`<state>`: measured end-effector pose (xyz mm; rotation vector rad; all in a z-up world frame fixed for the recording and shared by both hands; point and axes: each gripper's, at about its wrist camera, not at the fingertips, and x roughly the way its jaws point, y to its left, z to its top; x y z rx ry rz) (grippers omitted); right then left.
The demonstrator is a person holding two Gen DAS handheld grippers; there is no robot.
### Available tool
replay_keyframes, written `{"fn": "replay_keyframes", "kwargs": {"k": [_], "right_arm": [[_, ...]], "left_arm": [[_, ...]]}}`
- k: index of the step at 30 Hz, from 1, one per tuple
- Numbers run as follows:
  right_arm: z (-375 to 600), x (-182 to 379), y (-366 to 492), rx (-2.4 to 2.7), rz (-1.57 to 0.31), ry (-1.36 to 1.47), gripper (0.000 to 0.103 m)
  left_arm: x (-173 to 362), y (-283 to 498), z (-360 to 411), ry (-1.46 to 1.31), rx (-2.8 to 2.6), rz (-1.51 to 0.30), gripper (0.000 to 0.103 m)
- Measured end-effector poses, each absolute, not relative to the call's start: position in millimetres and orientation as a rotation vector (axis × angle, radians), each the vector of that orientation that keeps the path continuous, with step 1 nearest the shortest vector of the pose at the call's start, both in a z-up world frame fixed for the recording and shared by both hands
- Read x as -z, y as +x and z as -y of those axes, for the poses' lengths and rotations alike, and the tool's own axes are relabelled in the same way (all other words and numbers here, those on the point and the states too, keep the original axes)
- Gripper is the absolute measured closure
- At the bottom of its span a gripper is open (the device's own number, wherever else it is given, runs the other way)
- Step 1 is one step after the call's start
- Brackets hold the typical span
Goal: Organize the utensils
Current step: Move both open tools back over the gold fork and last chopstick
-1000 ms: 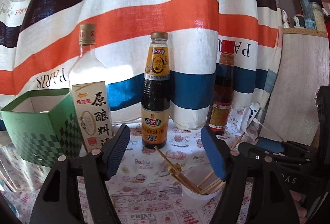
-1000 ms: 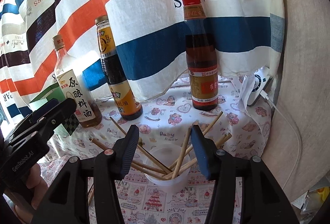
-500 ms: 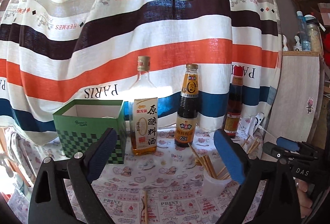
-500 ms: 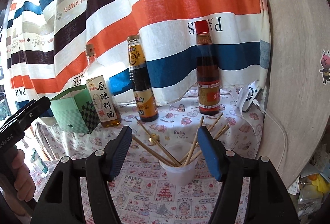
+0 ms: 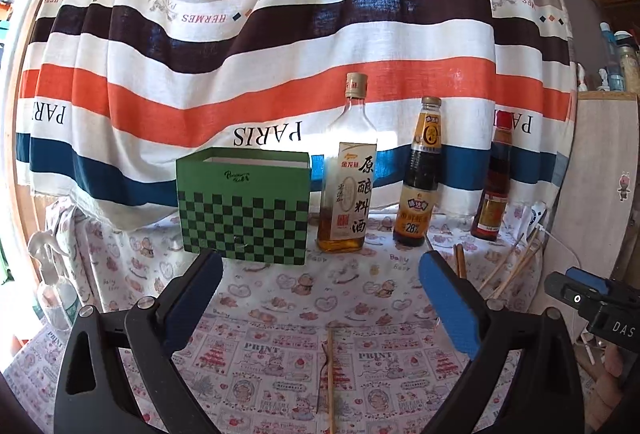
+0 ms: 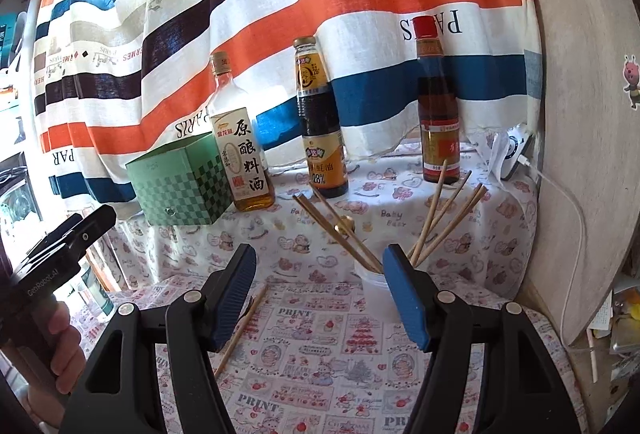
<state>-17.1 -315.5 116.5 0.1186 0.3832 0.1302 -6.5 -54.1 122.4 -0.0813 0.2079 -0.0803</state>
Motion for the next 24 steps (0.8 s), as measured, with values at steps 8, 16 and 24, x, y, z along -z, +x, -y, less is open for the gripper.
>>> {"fn": "replay_keyframes", "kwargs": {"k": [8, 16, 24], "right_arm": [[307.1, -83.0, -2.4, -0.120, -0.444, 0.084, 0.035], [310.6, -57.7, 13.3, -0.123, -0.536, 0.097, 0.035], [308.4, -43.0, 22.4, -0.149, -0.601, 0.112, 0.035]], "left_arm": [[-81.1, 1.4, 34.1, -0.116, 0.069, -0.252, 0.005], [-47.4, 34.7, 15.4, -0.127, 0.062, -0.418, 0.005], [-11.0, 71.1, 16.1, -0.118, 0.105, -0.618, 0.005]]}}
